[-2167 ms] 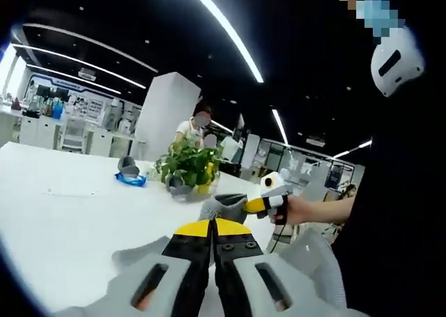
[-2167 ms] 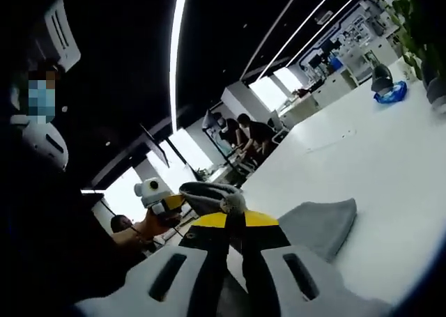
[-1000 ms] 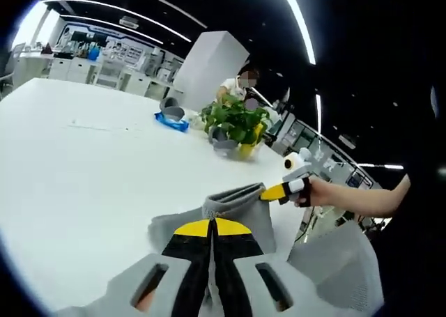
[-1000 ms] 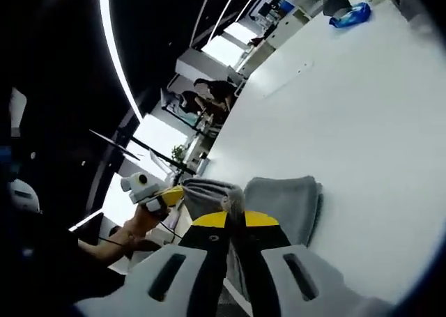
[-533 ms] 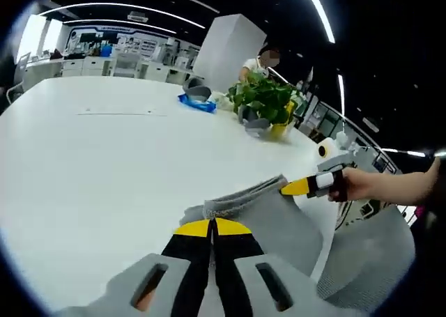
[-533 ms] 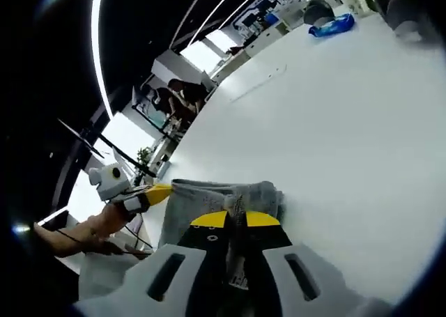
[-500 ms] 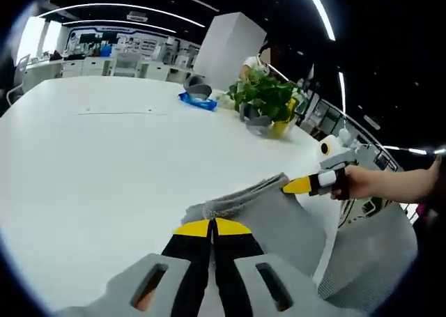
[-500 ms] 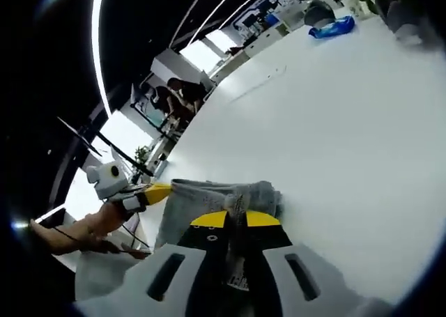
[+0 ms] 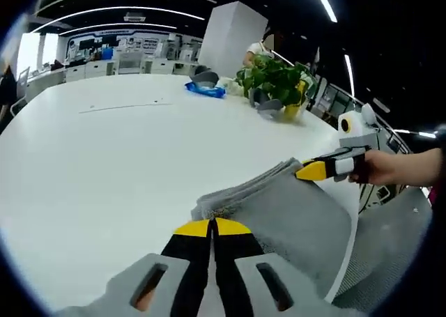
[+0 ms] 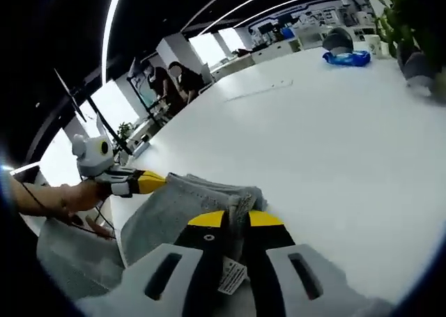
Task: Fold the towel on the table until its edges align and the towel forms a compact rectangular stack.
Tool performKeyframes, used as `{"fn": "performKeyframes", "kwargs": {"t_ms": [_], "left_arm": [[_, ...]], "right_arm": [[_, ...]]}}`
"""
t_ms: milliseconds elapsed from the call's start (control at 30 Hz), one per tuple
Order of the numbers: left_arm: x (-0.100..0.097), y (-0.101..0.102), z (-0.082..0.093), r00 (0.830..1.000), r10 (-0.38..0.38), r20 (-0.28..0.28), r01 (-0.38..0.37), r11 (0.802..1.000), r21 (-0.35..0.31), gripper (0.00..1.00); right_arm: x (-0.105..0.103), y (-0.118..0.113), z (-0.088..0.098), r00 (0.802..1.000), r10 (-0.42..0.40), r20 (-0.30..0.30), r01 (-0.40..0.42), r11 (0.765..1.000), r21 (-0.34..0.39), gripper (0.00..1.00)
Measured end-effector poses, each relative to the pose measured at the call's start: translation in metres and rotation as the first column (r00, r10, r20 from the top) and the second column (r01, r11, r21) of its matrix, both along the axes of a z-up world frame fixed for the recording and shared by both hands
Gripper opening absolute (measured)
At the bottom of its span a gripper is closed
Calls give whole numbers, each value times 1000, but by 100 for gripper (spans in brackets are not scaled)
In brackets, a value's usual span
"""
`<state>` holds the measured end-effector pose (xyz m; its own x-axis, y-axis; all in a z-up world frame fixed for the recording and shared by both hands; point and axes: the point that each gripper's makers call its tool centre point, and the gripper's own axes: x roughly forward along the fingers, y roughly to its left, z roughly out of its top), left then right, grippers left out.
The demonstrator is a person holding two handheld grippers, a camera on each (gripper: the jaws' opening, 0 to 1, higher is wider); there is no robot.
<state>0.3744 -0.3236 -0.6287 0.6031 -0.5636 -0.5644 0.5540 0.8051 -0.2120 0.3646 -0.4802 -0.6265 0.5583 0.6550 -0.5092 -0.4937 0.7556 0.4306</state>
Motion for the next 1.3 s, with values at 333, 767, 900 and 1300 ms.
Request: {"fn": "performKeyframes", "kwargs": {"t_ms": [333,767,900,1300], "left_arm": [[-8,-15,38,996,-65,66,73,988,-133,17],[-76,-44,28,930,-365,45,361,929,87,34],[-76,-44,15,926,-378,14,372,915,154,42],[-84,-48,-4,885,-465,31,437,850,294,40]], "right_arm": [[-6,-13,-2,990,90,105,-63,970,-235,24],[-34,-15,56,936,215,280,-122,941,-317,33],[-67,14,43,935,314,163,-272,933,-237,31],[-83,14,-12,916,400,5,-369,851,-374,35]]}}
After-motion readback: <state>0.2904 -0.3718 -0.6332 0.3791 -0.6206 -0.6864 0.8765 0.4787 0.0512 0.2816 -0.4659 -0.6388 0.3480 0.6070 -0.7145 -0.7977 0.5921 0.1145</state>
